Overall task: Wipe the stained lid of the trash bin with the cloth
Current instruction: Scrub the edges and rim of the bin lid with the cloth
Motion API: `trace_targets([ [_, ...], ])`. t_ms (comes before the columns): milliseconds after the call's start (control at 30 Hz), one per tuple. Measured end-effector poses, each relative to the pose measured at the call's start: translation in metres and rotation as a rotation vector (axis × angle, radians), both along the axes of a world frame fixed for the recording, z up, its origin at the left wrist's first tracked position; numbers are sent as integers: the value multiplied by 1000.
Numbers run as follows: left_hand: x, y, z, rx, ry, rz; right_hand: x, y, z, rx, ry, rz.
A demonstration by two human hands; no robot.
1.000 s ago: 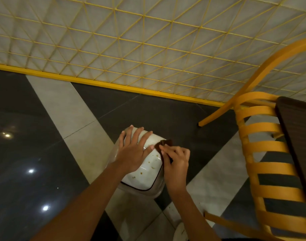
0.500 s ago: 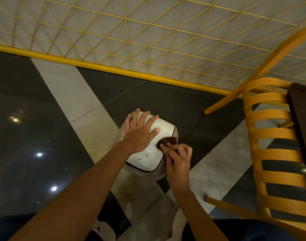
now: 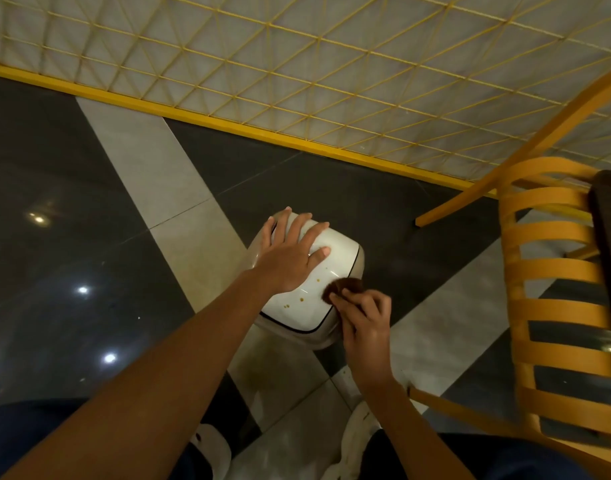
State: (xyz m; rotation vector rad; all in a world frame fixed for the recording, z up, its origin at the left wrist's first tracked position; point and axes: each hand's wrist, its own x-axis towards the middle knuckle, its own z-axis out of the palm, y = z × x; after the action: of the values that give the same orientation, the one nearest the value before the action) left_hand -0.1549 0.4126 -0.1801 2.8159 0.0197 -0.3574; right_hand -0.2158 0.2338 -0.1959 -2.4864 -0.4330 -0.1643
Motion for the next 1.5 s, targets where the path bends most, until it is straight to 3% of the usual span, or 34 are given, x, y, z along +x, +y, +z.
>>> trace_targets([
  [133, 2, 0, 0, -14, 12, -4, 22, 1, 15, -54, -14, 121],
  [267, 1, 0, -1, 8, -8, -13, 49, 14, 29, 31, 64, -88],
  [467, 1, -1, -1, 17, -9, -13, 37, 10, 28, -45, 35, 45],
  [667, 1, 0, -2, 46, -17, -7, 89, 29, 45, 11, 258, -168],
  [867, 0, -1, -2, 59, -17, -24, 59, 23, 45, 29, 212, -41],
  [1067, 0, 0, -3, 75, -19, -22, 98, 36, 44, 5, 306, -208],
  [1267, -2, 0, -5, 77, -26, -18, 74, 33, 47, 34, 252, -62],
  [1500, -1, 0, -6, 67, -56, -3, 103, 43, 44, -8, 350, -197],
])
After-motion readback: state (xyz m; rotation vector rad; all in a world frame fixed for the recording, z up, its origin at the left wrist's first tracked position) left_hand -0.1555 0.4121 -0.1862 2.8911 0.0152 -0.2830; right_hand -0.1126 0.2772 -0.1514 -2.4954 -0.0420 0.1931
